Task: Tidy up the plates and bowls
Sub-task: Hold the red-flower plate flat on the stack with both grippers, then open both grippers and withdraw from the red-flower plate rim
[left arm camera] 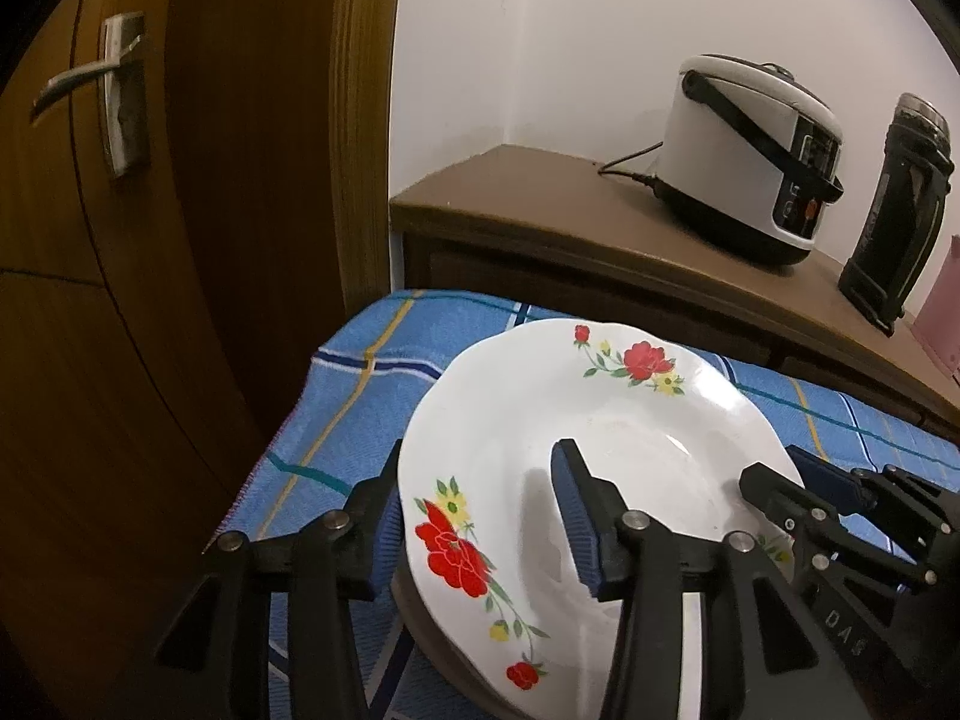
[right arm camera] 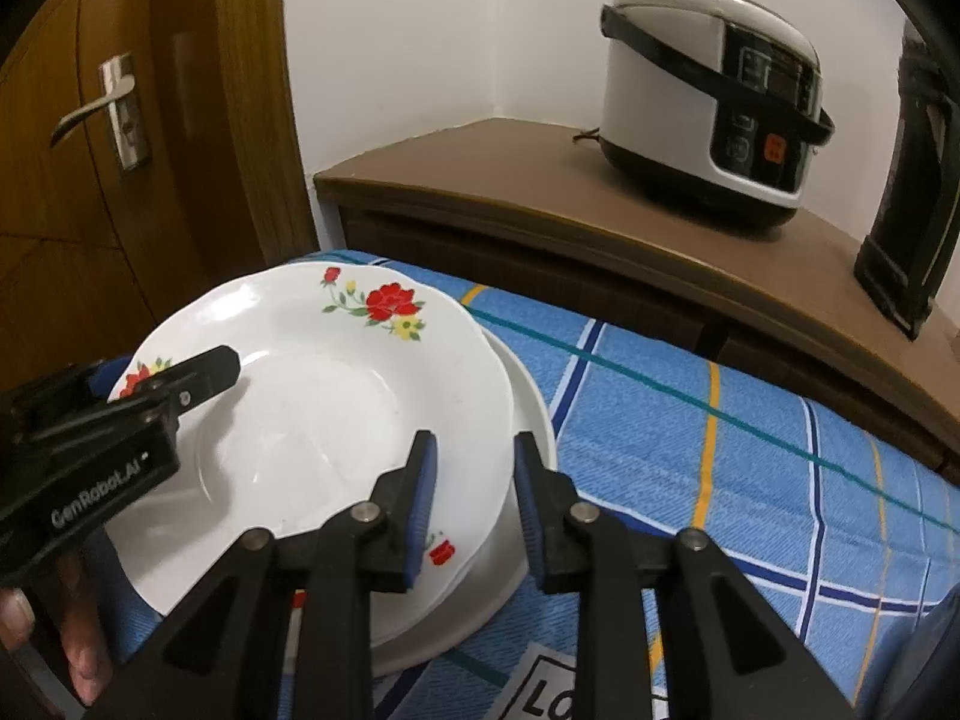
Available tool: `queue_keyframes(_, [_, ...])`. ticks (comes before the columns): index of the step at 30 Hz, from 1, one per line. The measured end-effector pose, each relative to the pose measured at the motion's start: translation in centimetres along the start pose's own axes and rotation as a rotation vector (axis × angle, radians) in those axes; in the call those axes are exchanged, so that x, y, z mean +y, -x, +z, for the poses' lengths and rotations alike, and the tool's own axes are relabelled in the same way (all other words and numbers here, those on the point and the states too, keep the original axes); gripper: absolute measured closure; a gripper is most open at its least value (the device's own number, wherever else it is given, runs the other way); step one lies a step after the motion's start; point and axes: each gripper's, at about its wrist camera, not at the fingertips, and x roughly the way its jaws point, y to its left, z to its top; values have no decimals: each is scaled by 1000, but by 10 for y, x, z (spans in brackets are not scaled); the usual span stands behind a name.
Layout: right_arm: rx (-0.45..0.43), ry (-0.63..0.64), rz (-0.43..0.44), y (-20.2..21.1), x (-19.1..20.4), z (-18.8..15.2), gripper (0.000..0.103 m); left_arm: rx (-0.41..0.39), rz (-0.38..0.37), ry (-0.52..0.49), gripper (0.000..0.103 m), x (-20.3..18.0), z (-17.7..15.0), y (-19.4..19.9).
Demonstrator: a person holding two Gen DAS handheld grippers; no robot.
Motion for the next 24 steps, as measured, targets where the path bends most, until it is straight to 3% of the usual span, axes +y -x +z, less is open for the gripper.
queue_keyframes(11, [-5, -17, 6, 1, -4, -1, 75, -1, -1, -2, 55, -1, -1, 1])
queue_keyframes(15, [-18, -33, 33, 2, -5, -2, 65, 2, -6, 0, 55, -1, -1, 0])
queue_keyframes(20, [-24, -22, 35, 4, -2, -3, 60, 14, -10, 8, 55, -1, -1, -2])
queue_keyframes(24, [-97, 2, -19, 16, -1, -1, 56, 19, -9, 14, 55, 0, -1, -3])
